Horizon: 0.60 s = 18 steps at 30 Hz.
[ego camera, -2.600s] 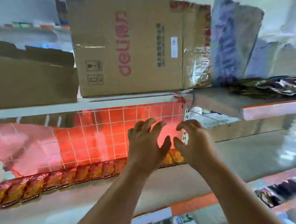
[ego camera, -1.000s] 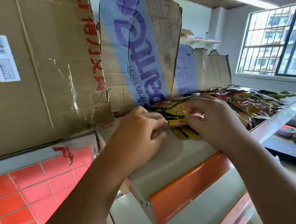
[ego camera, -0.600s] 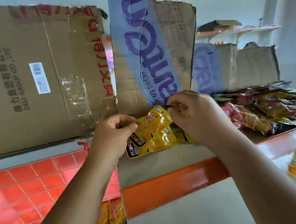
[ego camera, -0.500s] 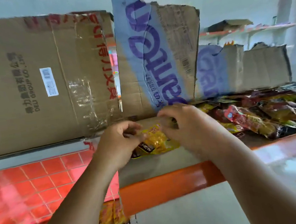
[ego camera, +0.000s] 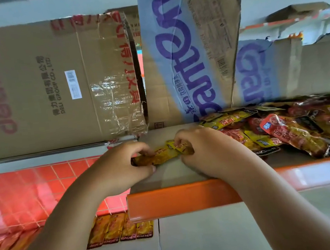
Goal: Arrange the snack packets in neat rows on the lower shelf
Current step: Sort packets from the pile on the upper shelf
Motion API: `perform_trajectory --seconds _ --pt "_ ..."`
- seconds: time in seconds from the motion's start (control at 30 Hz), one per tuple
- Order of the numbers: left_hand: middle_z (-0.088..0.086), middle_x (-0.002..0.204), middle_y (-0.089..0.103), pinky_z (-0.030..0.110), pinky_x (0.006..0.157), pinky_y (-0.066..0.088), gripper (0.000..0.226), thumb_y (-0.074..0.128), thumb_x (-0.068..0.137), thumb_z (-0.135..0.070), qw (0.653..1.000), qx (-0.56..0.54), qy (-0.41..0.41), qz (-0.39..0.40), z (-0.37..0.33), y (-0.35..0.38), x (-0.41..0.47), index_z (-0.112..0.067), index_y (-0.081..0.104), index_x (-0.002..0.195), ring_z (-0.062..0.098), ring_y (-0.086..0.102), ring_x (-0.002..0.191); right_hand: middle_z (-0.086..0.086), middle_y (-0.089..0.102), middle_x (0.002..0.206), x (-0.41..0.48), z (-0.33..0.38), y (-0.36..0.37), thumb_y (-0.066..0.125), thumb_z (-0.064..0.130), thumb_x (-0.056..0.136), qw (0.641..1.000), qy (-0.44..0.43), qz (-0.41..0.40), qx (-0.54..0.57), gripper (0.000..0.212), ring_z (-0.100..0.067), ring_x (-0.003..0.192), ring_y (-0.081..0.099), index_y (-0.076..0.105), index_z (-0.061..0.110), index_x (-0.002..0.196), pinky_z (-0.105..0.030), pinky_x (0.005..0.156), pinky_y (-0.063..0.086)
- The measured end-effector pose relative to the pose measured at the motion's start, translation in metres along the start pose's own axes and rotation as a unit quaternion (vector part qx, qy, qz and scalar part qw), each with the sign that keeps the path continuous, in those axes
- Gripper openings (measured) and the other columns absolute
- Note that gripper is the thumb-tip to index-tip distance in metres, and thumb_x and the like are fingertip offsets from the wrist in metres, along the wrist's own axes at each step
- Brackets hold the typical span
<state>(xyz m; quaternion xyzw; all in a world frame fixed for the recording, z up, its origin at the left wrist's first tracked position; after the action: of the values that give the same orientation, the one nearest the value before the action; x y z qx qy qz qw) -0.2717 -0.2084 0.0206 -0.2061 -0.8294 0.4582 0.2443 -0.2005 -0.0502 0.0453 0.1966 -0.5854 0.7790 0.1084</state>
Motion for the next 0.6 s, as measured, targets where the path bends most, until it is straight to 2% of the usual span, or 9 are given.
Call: perform_trajectory --seconds 0.1,0.23,0.33,0.43,0.5,0.6 --pt "-0.014 0.094 0.065 0.034 0.081 0.05 0.022 0.078 0.083 -0.052 1.0 0.014 -0.015 -0.001 -0.003 0.0 0.002 -0.042 0.064 0.096 0.009 0.062 0.087 0.002 0.06 0.102 -0.001 0.001 0.004 0.06 0.049 0.091 0.999 0.004 0.007 -0.031 0.029 -0.02 0.094 0.058 0.055 0.031 0.113 -0.033 0.073 0.043" --pt "-0.014 0.092 0.065 0.032 0.076 0.05 0.022 0.081 0.08 -0.051 0.998 0.058 -0.009 -0.025 -0.012 -0.005 0.009 -0.036 0.066 0.087 0.005 0.061 0.084 0.0 0.061 0.096 -0.001 0.003 0.006 0.056 0.033 0.093 0.999 -0.006 0.018 -0.043 0.016 -0.023 0.096 0.056 0.052 0.028 0.107 -0.032 0.072 0.032" --pt "-0.015 0.086 0.065 0.029 0.071 0.048 0.019 0.082 0.08 -0.047 0.998 0.058 -0.003 -0.012 -0.014 -0.008 0.006 -0.035 0.068 0.085 0.004 0.061 0.081 0.004 0.06 0.09 -0.003 -0.002 0.006 0.058 0.042 0.092 0.999 0.022 0.04 -0.01 0.018 -0.022 0.092 0.054 0.051 0.027 0.1 -0.033 0.068 0.033" --pt "-0.017 0.089 0.064 0.031 0.078 0.053 0.021 0.08 0.081 -0.054 0.998 0.065 0.001 -0.003 -0.014 -0.01 -0.004 -0.039 0.068 0.088 0.003 0.061 0.084 0.002 0.06 0.087 -0.003 0.0 0.007 0.055 0.041 0.095 0.998 0.013 0.028 -0.052 0.02 -0.023 0.089 0.055 0.045 0.025 0.091 -0.034 0.069 0.034" --pt "-0.019 0.089 0.064 0.031 0.08 0.054 0.021 0.08 0.081 -0.055 0.997 0.075 0.003 0.0 -0.012 -0.015 -0.012 -0.039 0.068 0.089 0.0 0.061 0.086 0.001 0.058 0.082 -0.003 0.002 0.005 0.053 0.032 0.096 0.998 0.007 0.016 -0.06 0.018 -0.022 0.082 0.055 0.041 0.025 0.085 -0.033 0.063 0.034" --pt "-0.021 0.087 0.065 0.025 0.075 0.05 0.02 0.082 0.079 -0.051 0.997 0.081 0.006 -0.001 -0.007 -0.022 -0.021 -0.038 0.069 0.086 -0.004 0.061 0.088 0.003 0.056 0.077 -0.004 0.002 0.0 0.058 0.029 0.091 0.999 0.018 0.017 -0.045 0.018 -0.015 0.071 0.051 0.044 0.024 0.082 -0.025 0.054 0.031"
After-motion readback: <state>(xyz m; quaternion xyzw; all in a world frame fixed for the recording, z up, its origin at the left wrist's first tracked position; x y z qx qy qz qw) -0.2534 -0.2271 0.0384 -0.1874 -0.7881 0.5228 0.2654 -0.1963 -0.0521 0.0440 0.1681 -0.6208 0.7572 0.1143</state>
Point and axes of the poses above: each hand's wrist, its own x-axis towards the middle knuckle, its own y-axis out of the palm, z = x × y, the point moved 10 cm from there along x, towards the middle knuckle
